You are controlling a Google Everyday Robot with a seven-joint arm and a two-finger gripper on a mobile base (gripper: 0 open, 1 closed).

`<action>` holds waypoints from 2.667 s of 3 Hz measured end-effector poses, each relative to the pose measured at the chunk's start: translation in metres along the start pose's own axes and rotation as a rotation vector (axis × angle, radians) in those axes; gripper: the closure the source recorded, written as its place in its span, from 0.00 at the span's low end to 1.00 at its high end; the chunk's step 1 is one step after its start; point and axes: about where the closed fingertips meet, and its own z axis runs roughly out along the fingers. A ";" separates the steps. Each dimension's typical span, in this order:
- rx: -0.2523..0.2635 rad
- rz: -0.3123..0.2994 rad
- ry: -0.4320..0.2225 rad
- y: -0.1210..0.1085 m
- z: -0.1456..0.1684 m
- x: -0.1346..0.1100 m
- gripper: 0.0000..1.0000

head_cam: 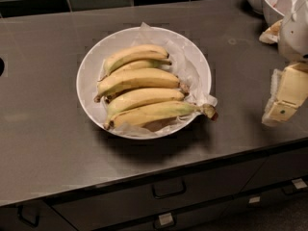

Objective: Pick banana from white bowl

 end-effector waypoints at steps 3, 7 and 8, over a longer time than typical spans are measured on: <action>-0.020 -0.127 -0.062 -0.017 0.021 -0.060 0.00; -0.221 -0.394 -0.155 -0.032 0.093 -0.192 0.00; -0.263 -0.461 -0.115 -0.018 0.097 -0.202 0.00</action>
Offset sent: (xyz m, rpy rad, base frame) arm 0.0372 0.0477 -0.0082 0.0284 -0.0130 0.1334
